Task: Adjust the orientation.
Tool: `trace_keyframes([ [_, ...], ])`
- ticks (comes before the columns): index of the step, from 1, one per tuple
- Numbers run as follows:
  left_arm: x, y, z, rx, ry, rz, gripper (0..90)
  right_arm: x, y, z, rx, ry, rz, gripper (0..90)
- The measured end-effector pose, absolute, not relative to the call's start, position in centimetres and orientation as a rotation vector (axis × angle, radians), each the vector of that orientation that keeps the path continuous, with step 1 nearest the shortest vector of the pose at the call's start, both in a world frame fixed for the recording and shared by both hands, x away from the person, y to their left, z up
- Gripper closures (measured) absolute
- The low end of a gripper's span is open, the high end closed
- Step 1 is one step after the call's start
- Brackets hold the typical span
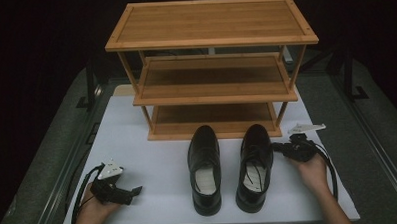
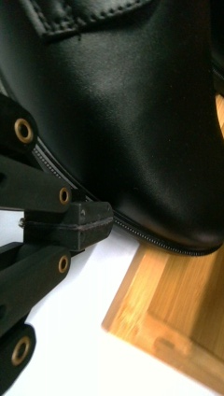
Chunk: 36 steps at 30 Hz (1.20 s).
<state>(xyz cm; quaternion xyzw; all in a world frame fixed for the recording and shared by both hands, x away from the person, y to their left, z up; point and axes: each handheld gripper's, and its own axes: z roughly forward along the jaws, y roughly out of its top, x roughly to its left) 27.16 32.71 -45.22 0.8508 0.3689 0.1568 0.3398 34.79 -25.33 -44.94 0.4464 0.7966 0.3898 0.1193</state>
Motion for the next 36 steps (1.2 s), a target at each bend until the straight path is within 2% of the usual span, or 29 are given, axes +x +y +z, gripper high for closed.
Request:
trace_keyframes([
  [13,27.1,32.7,-45.2,2.213,0.959,0.41,0.0,35.6,-23.1,-44.5,1.254,2.356,1.143,90.0],
  [21,27.1,32.7,-45.2,2.217,0.958,0.41,0.0,31.3,-23.9,-43.6,1.164,2.388,1.186,90.0],
  [28,27.1,32.7,-45.2,2.217,0.958,0.409,0.0,27.9,-24.1,-44.3,1.147,2.431,1.218,90.0],
  [36,27.1,32.7,-45.2,2.217,0.958,0.409,0.0,27.5,-23.4,-44.9,1.147,2.473,1.218,90.0],
])
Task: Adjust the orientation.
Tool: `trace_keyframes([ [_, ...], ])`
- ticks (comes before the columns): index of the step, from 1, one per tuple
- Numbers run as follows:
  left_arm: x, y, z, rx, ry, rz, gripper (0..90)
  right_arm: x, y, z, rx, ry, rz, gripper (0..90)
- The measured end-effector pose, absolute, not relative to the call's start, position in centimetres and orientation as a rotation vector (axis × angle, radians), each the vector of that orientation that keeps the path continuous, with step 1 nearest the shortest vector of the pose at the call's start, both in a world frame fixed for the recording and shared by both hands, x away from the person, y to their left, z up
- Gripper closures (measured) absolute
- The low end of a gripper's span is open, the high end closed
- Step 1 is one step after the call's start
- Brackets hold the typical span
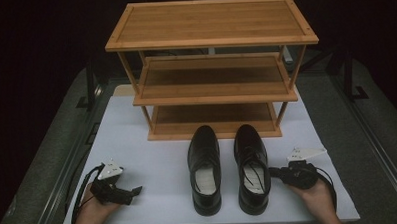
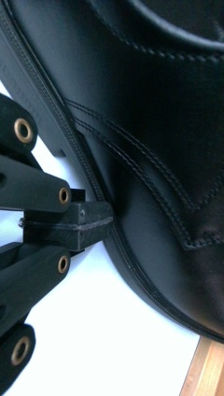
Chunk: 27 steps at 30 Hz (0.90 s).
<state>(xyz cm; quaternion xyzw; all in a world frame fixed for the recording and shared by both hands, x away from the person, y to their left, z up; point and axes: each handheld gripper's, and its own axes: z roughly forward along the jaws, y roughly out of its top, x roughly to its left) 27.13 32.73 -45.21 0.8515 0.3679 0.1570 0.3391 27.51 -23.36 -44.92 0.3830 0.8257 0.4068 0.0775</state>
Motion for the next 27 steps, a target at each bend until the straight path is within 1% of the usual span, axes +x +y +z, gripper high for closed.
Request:
trace_keyframes([
  [8,27.1,32.7,-45.2,2.217,0.959,0.408,0.0,27.4,-22.9,-44.9,1.133,2.468,1.212,90.0],
  [27,27.1,32.7,-45.2,2.217,0.959,0.408,0.0,28.2,-19.9,-44.8,1.055,2.526,1.223,90.0],
])
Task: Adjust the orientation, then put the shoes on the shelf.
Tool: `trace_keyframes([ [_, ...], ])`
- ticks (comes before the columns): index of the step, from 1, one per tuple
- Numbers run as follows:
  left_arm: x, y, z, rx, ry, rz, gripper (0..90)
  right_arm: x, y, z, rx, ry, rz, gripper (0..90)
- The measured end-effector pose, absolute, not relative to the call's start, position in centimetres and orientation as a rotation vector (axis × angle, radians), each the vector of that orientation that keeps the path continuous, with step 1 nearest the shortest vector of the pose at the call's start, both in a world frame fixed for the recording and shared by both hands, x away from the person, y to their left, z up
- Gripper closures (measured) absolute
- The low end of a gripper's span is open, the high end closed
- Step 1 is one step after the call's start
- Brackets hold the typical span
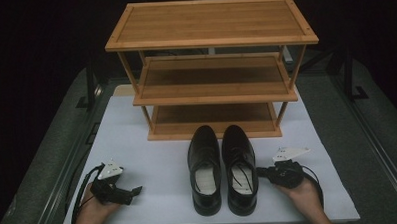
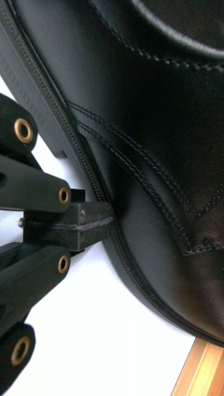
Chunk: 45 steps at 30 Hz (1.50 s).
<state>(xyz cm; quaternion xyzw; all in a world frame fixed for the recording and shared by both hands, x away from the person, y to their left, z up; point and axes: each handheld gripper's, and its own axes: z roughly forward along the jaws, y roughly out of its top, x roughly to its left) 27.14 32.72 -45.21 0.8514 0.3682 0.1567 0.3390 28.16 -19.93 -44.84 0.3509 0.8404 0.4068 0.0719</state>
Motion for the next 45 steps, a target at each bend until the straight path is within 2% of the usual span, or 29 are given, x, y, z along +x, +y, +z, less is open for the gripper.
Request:
trace_keyframes([
  [10,27.1,32.7,-45.2,2.217,0.959,0.408,0.0,28.0,-18.7,-44.8,1.015,2.542,1.219,90.0],
  [23,27.1,32.7,-45.2,2.217,0.96,0.407,0.0,28.1,-19.2,-44.8,1.028,2.535,1.23,89.2],
  [32,27.1,32.7,-45.0,2.216,0.96,0.407,0.6,27.8,-20.3,-44.2,1.054,2.471,1.233,77.1],
  [35,27.0,32.6,-44.6,2.207,0.961,0.408,6.5,27.7,-20.7,-43.9,1.069,2.449,1.232,72.2],
  [41,26.9,31.1,-43.3,2.184,0.913,0.372,6.5,27.6,-21.4,-43.0,1.084,2.412,1.222,59.4],
  [45,26.9,30.0,-42.3,2.161,0.873,0.357,6.5,27.4,-21.6,-42.5,1.093,2.39,1.235,54.0],
])
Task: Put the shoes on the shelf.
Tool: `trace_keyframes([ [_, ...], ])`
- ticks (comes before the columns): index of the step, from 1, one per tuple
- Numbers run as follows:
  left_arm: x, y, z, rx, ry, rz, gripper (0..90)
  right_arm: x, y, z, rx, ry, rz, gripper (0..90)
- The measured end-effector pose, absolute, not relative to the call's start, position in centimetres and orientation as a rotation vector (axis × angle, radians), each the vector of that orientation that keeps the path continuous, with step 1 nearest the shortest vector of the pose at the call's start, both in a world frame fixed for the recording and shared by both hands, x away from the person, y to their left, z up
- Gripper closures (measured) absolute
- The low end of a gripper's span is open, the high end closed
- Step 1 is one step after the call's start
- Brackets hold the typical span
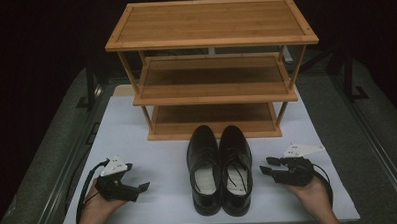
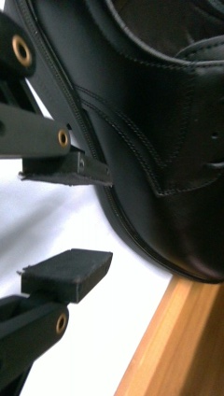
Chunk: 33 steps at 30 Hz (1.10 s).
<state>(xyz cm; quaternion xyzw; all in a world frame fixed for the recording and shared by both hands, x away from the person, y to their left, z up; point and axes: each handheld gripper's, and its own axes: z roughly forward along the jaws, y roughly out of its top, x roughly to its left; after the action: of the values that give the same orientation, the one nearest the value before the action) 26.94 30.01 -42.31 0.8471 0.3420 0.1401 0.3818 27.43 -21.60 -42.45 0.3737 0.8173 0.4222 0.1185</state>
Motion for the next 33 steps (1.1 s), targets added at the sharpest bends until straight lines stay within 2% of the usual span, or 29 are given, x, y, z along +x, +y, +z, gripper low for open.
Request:
trace_keyframes([
  [3,26.9,29.0,-41.5,2.137,0.845,0.335,6.9,27.3,-21.8,-42.0,1.098,2.378,1.251,52.5],
  [6,26.8,28.0,-40.6,2.107,0.808,0.306,12.9,27.0,-21.8,-41.4,1.083,2.364,1.268,52.3],
  [15,27.2,23.4,-38.3,2.09,0.663,0.271,14.7,26.5,-20.7,-39.3,1.02,2.343,1.367,51.5],
  [18,27.5,22.2,-38.0,2.093,0.629,0.25,20.8,26.5,-20.1,-38.9,1.005,2.35,1.384,50.1],
  [33,29.5,18.2,-37.1,2.098,0.546,0.222,30.9,27.1,-17.5,-38.4,0.947,2.4,1.413,48.7],
])
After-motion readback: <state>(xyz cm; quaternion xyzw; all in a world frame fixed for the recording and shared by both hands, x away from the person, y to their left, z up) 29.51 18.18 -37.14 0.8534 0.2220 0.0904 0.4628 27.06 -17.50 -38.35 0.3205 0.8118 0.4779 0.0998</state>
